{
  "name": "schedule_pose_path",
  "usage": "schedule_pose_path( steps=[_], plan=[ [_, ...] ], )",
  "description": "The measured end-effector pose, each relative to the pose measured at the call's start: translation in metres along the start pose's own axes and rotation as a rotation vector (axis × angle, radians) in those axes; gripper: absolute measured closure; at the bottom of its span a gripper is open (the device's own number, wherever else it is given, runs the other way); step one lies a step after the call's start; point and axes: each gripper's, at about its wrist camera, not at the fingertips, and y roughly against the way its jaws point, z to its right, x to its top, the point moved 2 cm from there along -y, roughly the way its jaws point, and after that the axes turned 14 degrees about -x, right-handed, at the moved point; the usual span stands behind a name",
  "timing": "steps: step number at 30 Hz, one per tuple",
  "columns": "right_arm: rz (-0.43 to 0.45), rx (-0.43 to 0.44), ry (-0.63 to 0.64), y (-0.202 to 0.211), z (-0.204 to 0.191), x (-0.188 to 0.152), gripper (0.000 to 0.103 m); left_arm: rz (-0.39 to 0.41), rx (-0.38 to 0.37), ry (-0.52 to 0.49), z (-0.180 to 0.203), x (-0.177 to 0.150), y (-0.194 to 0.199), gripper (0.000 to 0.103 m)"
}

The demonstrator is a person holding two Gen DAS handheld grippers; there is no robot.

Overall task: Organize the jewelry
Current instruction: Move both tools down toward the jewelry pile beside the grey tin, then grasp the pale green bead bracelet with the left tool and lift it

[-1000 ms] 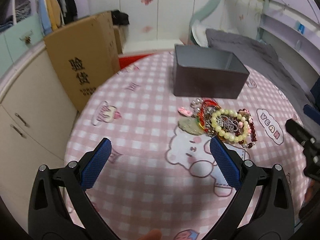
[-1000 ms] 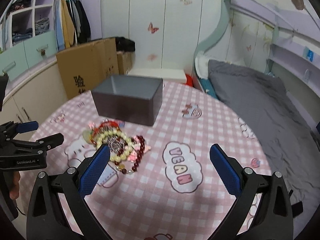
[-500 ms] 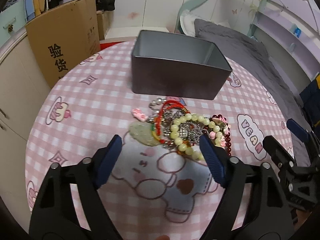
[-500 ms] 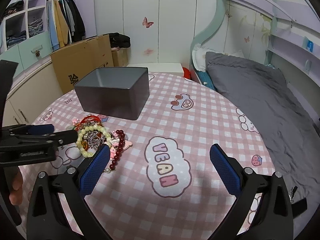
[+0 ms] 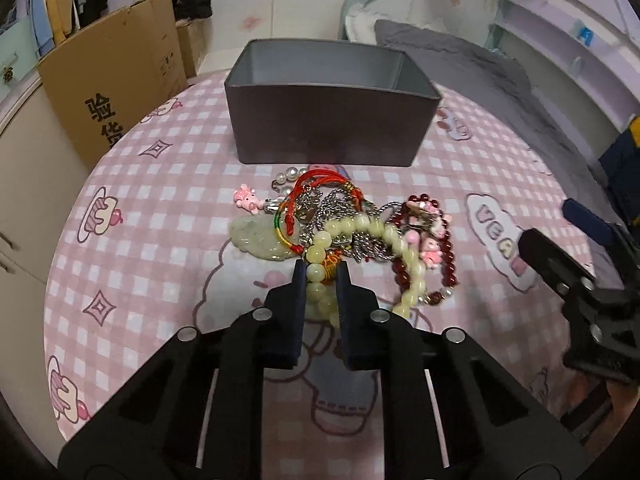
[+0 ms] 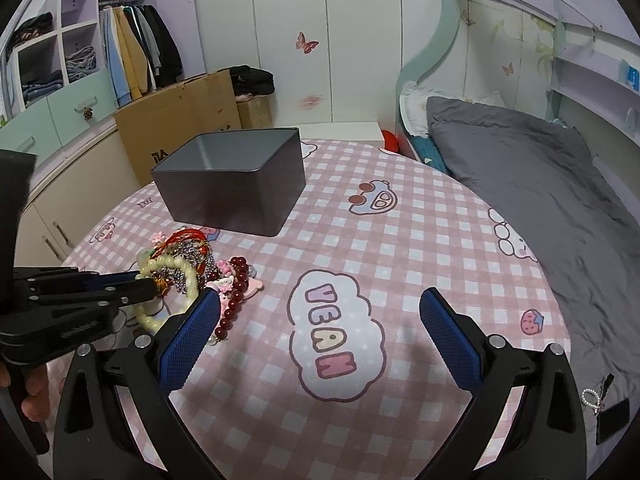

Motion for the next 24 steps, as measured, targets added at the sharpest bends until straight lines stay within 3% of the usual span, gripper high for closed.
schedule_pose_path(
  steps=[6, 9, 11, 13, 16, 19, 22, 24],
  plan=[
    [-0.001, 0.024, 0.015, 0.002, -0.006, 0.001, 0.007, 0.062, -0.046, 0.015, -0.012, 0.000, 0.033, 0.094],
    [0.001, 0.038, 0.038, 0.001, -0.016, 0.004, 0.009, 0.087, -0.027, 0.013, -0.016, -0.001, 0.044, 0.094],
    [-0.001, 0.060, 0.066, -0.002, -0.027, 0.007, 0.016, 0.099, -0.041, 0.019, -0.020, -0.001, 0.050, 0.094],
    [-0.005, 0.088, 0.096, -0.006, -0.039, 0.011, 0.033, 0.106, -0.045, 0.020, -0.024, 0.000, 0.054, 0.094],
    [-0.023, 0.142, 0.129, -0.013, -0.056, 0.017, 0.047, 0.115, -0.052, 0.023, -0.028, -0.001, 0.058, 0.094],
    [-0.027, 0.140, 0.168, -0.020, -0.067, 0.020, 0.061, 0.122, -0.068, 0.024, -0.035, -0.003, 0.062, 0.094],
    [-0.054, 0.145, 0.204, -0.029, -0.076, 0.020, 0.072, 0.122, -0.087, 0.023, -0.036, -0.002, 0.061, 0.094],
    [-0.060, 0.138, 0.220, -0.032, -0.078, 0.018, 0.073, 0.122, -0.100, 0.024, -0.038, -0.001, 0.060, 0.094]
  ],
)
